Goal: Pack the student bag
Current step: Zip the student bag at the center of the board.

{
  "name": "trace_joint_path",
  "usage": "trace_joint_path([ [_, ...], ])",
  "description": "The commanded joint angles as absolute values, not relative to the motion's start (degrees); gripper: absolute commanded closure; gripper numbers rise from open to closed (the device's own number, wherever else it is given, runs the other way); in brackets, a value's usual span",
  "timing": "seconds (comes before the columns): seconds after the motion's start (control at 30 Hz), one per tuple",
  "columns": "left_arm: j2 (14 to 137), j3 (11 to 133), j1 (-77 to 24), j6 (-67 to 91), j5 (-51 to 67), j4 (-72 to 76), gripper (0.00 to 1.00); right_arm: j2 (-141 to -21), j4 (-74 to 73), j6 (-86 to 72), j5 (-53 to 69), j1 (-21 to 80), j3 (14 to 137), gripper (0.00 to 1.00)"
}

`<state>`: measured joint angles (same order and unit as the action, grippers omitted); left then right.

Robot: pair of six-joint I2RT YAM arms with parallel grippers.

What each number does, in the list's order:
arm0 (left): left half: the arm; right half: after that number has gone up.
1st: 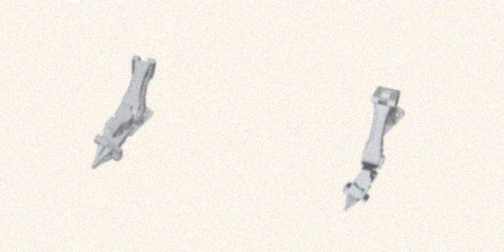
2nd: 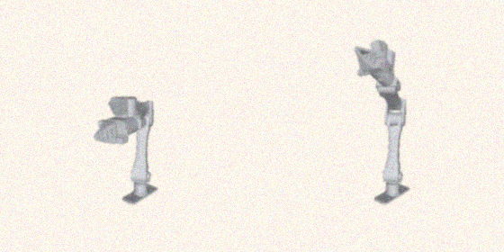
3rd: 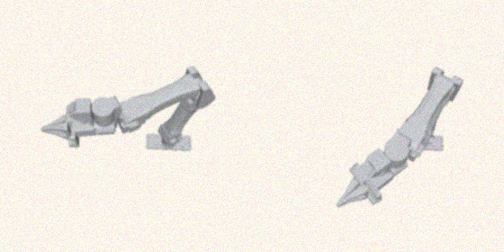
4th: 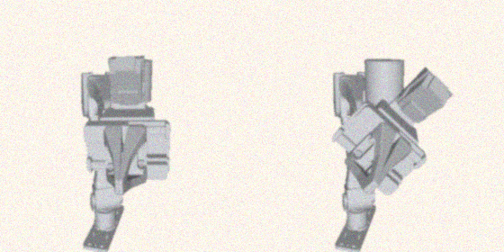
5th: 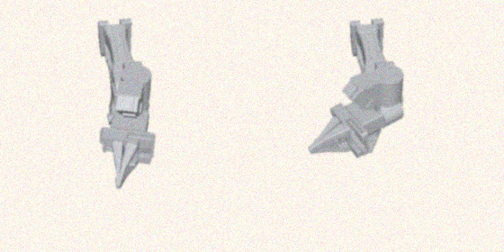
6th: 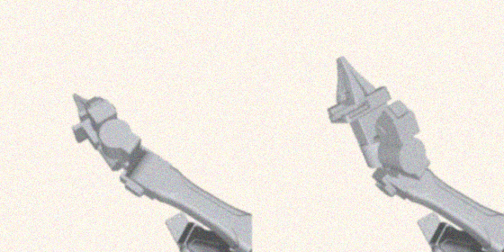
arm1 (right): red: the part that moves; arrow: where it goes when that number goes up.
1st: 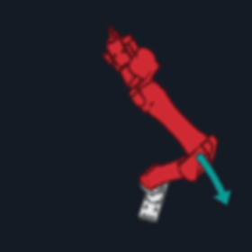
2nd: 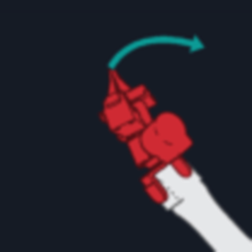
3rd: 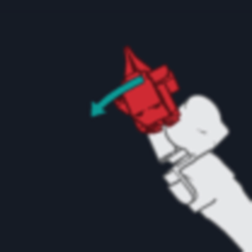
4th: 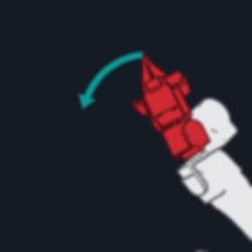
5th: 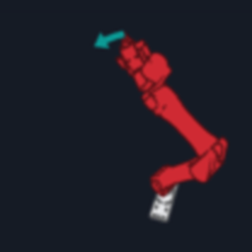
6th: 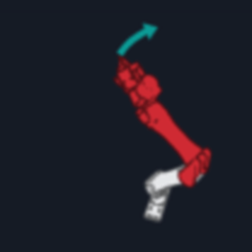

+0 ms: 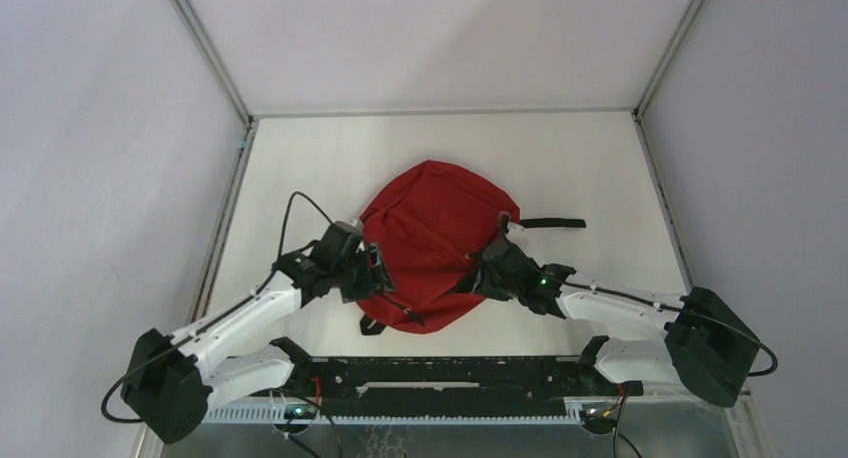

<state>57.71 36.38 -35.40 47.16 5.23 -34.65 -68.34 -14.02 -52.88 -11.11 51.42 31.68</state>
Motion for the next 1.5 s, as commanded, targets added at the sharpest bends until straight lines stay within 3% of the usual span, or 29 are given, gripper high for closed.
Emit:
trace_joint_path([
  [0.0,62.4,36.3,-35.7,47.5,4.7,-27.1,0.47,-69.9,-8.9,-50.2,-11.9,45.0,32.9,0.65],
  [0.07,64.8,38.6,-35.5,46.1,5.0,-27.1,0.8,-70.4,-7.5,-48.3,-11.5,41.6,32.9,0.86],
  [0.1,65.6,40.1,-35.4,45.2,5.3,-27.2,0.92,-70.5,-6.5,-47.4,-10.2,39.5,32.9,0.99],
  [0.13,66.0,41.7,-35.3,44.4,6.1,-27.3,0.99,-70.4,-5.8,-46.5,-9.1,37.7,32.9,1.0],
  [0.37,56.9,44.9,-35.2,38.0,12.9,-21.0,1.0,-62.4,-10.1,-38.5,-7.3,32.0,35.9,1.0],
  [0.4,54.8,43.6,-35.2,37.4,13.1,-19.6,1.0,-59.8,-11.0,-37.1,-6.9,32.5,35.8,0.94],
  [0.43,53.1,42.3,-35.2,37.1,12.9,-18.3,1.0,-57.4,-12.0,-35.3,-6.4,33.3,35.7,0.77],
  [0.47,51.6,41.1,-35.2,37.1,12.7,-17.5,1.0,-54.9,-13.3,-33.6,-5.7,34.7,35.7,0.5],
  [0.5,50.7,40.1,-35.2,37.1,12.7,-16.6,1.0,-53.0,-14.7,-32.1,-4.3,35.6,35.7,0.3],
  [0.53,50.1,39.0,-35.2,37.6,13.1,-15.7,1.0,-51.1,-16.5,-31.0,-2.4,36.6,35.6,0.21],
  [0.57,49.9,37.9,-35.2,38.0,13.8,-14.3,1.0,-49.5,-17.8,-30.1,0.3,37.7,35.6,0.18],
  [0.77,52.1,35.4,-35.2,40.0,16.9,-8.8,1.0,-45.2,-16.9,-29.9,5.0,52.4,33.7,0.16],
  [1.0,51.8,36.3,-35.2,38.3,15.8,-9.2,1.0,-54.6,2.5,-38.7,17.7,56.0,29.1,0.16],
  [1.47,51.9,35.6,-35.2,38.6,15.5,-9.4,1.0,-66.1,17.6,-46.3,5.3,62.0,28.8,0.29],
])
